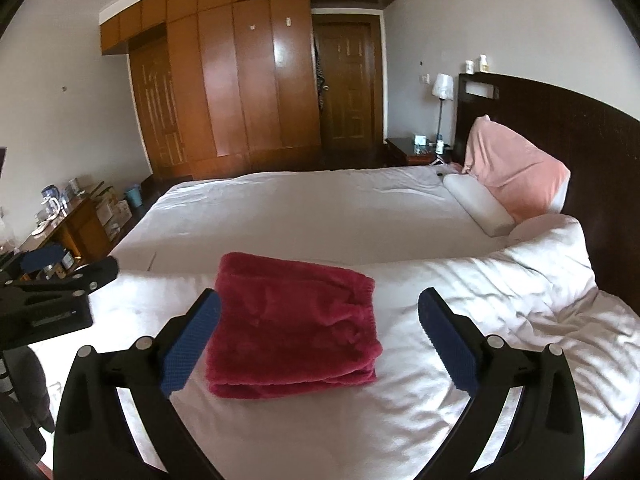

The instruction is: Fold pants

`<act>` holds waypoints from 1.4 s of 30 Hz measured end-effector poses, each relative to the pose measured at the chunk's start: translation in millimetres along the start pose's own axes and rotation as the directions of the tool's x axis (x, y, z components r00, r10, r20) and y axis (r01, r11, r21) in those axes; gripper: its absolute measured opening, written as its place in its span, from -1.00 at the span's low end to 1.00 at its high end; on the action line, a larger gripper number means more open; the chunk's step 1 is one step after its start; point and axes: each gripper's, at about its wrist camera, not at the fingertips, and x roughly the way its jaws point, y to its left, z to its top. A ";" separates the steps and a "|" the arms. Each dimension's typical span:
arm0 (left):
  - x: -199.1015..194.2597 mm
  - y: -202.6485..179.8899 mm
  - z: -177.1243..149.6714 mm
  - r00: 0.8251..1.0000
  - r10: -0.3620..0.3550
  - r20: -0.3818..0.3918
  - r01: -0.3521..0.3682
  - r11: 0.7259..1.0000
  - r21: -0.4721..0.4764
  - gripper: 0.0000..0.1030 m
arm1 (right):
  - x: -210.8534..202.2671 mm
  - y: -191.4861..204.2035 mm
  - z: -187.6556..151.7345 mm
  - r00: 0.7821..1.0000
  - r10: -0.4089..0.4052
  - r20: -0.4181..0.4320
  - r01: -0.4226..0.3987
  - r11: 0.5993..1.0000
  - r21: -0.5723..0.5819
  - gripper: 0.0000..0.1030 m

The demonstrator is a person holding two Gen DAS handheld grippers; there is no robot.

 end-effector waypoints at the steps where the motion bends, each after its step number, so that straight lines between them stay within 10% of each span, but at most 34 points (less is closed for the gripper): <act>1: -3.2 -0.9 0.2 1.000 0.000 0.002 0.000 1.000 0.003 0.90 | -2.0 2.6 -0.6 1.000 0.004 -0.002 -0.004 1.000 -0.006 0.94; 42: 25.3 -13.7 -13.3 0.991 -0.013 -0.134 0.020 0.998 0.052 0.90 | 27.4 24.6 -15.6 0.993 0.033 -0.117 -0.038 0.998 -0.041 0.94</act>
